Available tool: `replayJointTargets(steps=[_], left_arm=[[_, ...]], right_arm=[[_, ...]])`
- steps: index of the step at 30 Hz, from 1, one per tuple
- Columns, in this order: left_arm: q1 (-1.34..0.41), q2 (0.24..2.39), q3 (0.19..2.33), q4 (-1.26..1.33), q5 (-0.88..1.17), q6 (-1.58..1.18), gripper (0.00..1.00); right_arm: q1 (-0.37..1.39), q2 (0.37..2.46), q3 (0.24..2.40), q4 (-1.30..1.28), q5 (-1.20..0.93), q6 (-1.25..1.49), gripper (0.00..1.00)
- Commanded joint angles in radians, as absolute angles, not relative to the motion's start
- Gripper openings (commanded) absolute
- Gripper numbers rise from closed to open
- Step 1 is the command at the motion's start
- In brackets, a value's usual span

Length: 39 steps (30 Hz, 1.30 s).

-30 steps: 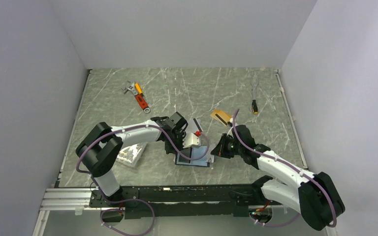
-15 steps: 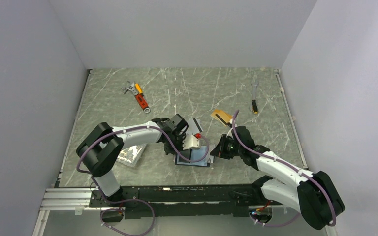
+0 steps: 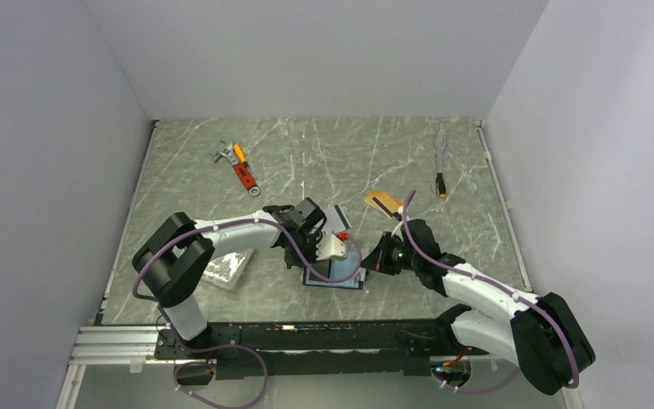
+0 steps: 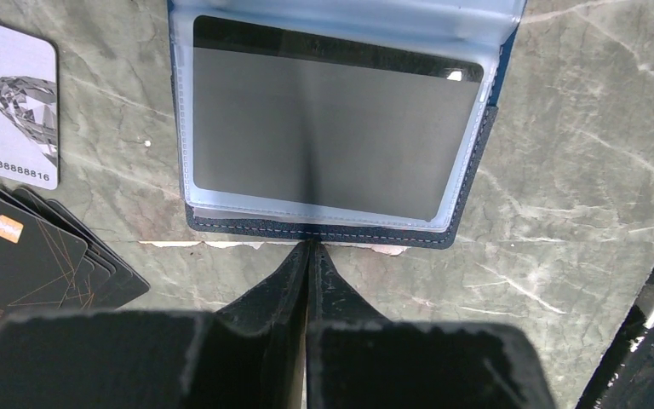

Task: Put the credit cards into the card holder
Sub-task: Insert the credit card into the card holder.

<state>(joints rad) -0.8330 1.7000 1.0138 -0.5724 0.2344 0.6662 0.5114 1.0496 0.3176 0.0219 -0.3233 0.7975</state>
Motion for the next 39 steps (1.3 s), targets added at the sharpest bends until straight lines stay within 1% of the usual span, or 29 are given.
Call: replayJointTargets(steps=[1,8,19,28,35,39], left_arm=[[-0.841,1.704,1.01,-0.576,0.231,0.68,0.07],[-0.841,1.693,1.016,-0.587,0.247,0.693,0.06],[-0.84,1.672,1.005,-0.6,0.313,0.708,0.04],[-0.84,1.664,1.004,-0.61,0.334,0.726,0.02],[-0.803,1.651,1.034,-0.652,0.416,0.723,0.02],[-0.792,1.635,1.038,-0.663,0.429,0.733,0.01]], right_arm=[[0.515,1.021,0.31,0.097,-0.35,0.822,0.0],[0.515,1.021,0.325,0.14,-0.405,0.809,0.0],[0.52,1.166,0.353,0.277,-0.483,0.814,0.0],[0.544,1.251,0.407,0.307,-0.514,0.798,0.0],[0.564,1.332,0.446,0.318,-0.53,0.788,0.0],[0.571,1.354,0.46,0.316,-0.536,0.782,0.0]])
